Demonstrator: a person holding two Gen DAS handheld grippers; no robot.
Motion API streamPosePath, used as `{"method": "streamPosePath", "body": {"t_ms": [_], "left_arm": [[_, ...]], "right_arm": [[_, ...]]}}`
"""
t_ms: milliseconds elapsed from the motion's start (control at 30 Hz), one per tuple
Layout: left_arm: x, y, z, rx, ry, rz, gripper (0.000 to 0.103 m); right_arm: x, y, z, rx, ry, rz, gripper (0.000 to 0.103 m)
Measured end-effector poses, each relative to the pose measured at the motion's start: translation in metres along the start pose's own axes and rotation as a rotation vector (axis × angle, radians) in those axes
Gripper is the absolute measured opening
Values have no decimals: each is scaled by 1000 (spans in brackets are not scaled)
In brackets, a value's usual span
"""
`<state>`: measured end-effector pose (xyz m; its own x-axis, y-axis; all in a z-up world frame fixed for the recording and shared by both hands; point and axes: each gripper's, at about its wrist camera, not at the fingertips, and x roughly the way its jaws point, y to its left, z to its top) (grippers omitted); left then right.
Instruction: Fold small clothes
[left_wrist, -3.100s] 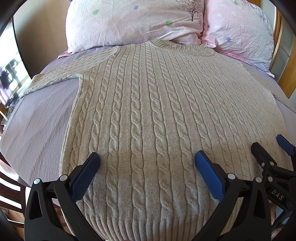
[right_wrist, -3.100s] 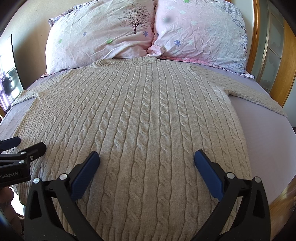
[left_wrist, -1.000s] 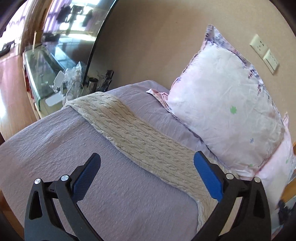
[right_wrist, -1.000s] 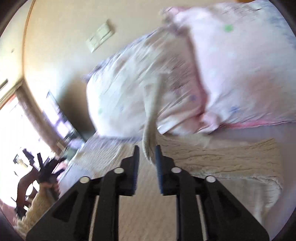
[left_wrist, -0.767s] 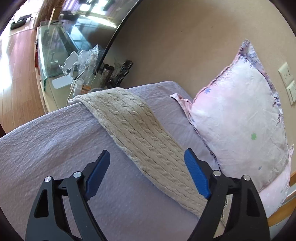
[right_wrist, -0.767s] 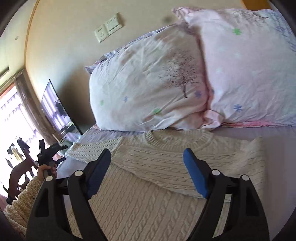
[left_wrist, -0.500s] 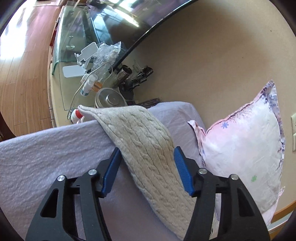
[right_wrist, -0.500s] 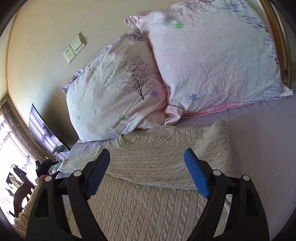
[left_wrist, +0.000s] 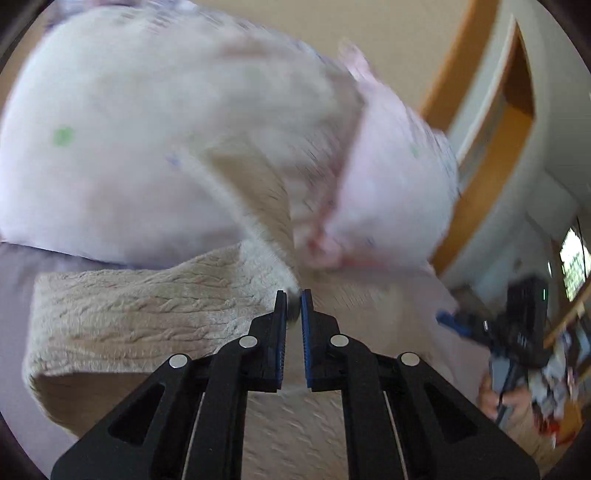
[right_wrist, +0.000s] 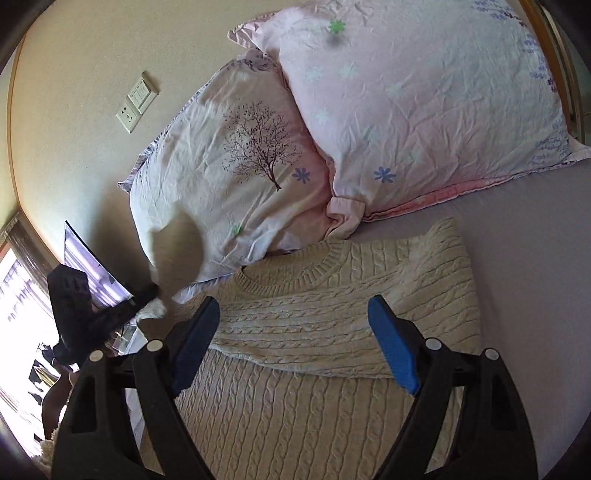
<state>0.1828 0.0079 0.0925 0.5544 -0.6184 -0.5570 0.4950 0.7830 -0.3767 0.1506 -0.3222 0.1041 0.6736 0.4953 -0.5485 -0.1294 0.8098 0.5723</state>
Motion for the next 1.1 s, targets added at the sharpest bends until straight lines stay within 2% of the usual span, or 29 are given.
{"method": "streamPosePath", "body": {"t_ms": [67,133,167,200,233,300,333,433,533,567,600,633,700,800,867,933,1033,1067,1100], "left_arm": [[28,-24,-22,35,121,-51,7],[23,-21,-37,11,149,-60,7],[12,-15,-42,3,140,-44,9],[-3,-7,-47,-7,120,-15,23],[-19,3,-52,-16,98,24,40],[-49,18,-62,-28,59,114,62],[-62,28,-66,-37,50,152,65],[-90,50,-83,-100,60,229,70],[-104,66,-105,-182,81,248,75],[-105,69,-112,-200,90,247,75],[-106,72,-119,-218,100,246,75],[-105,74,-124,-233,111,244,75],[-103,76,-132,-251,130,239,75],[-104,75,-138,-240,116,239,75],[-106,74,-140,-243,108,225,75],[-108,74,-143,-241,98,214,75],[-112,73,-149,-249,79,181,75],[-114,72,-152,-258,73,160,75],[-116,71,-155,-270,67,135,74]], "right_arm": [[9,-9,0,39,32,-13,82],[12,-24,1,83,55,-53,79],[13,-30,2,97,64,-75,71],[16,-38,4,112,79,-101,62],[19,-44,5,129,92,-128,59],[27,-55,8,151,103,-152,54],[32,-57,10,149,104,-161,53],[50,-54,20,113,113,-188,50],[76,-55,26,99,157,-239,50],[86,-56,25,95,179,-256,46],[95,-56,24,83,201,-270,24],[102,-53,21,54,217,-282,15],[93,-45,17,16,171,-277,9],[44,-45,17,83,29,-259,7],[9,-52,11,131,-55,-330,8],[-11,-65,-1,163,-63,-406,12],[-24,-85,-27,240,34,-389,34],[-31,-88,-36,256,49,-371,50],[-39,-90,-47,261,68,-349,55]]}}
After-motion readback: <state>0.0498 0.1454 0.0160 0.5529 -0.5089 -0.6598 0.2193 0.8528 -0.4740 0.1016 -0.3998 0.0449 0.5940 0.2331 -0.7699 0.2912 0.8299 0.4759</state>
